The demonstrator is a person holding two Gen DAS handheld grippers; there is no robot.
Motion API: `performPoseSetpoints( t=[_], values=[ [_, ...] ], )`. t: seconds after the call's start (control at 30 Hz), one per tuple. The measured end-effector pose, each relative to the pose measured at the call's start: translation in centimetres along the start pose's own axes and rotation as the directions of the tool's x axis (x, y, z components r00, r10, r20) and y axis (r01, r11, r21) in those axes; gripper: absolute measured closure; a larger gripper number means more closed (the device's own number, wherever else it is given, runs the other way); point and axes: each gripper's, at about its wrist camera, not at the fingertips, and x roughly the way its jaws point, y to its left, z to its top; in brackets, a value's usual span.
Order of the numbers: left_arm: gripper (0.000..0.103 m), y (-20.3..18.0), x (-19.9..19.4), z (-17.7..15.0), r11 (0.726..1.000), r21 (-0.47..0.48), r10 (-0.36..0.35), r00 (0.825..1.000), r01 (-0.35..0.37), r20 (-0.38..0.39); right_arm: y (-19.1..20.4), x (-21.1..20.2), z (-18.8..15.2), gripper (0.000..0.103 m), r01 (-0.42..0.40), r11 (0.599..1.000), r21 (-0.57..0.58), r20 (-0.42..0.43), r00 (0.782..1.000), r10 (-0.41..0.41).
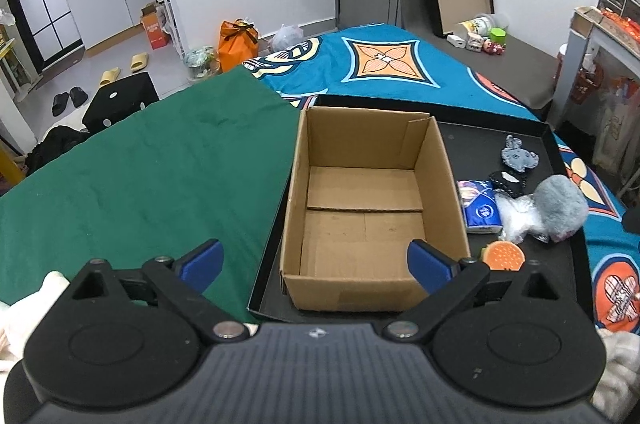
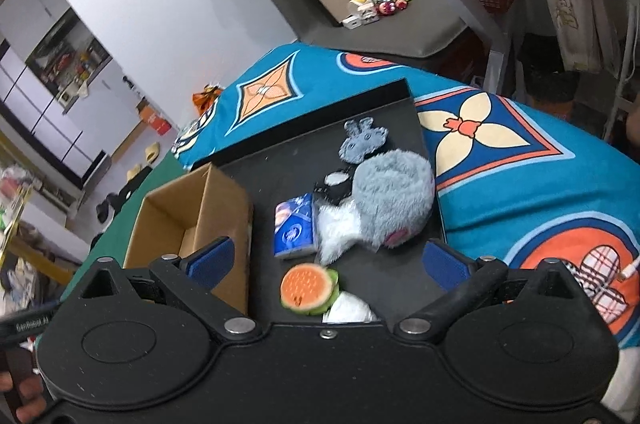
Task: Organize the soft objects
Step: 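Reach the right gripper to the grey plush mouse and grasp it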
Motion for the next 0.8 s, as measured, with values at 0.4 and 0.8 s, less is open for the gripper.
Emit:
performPoseSetpoints(
  t=[0.4, 0.8],
  values=[
    [0.011, -0.9, 4.1, 0.5, 0.999, 0.021, 0.051, 0.998, -0.050, -0.041, -1.9, 5.3, 1.1, 0.004, 0.057, 0.996, 0.071, -0.011, 0.998, -0.056],
    [0.030, -1.4, 7.4, 1.1, 0.989, 0.042, 0.145, 0.987, -0.143, -0.065, -3.4, 8.2, 0.8, 0.004, 0.116, 0.992, 0.039, 0.067, 0.991, -0.118]
  ],
)
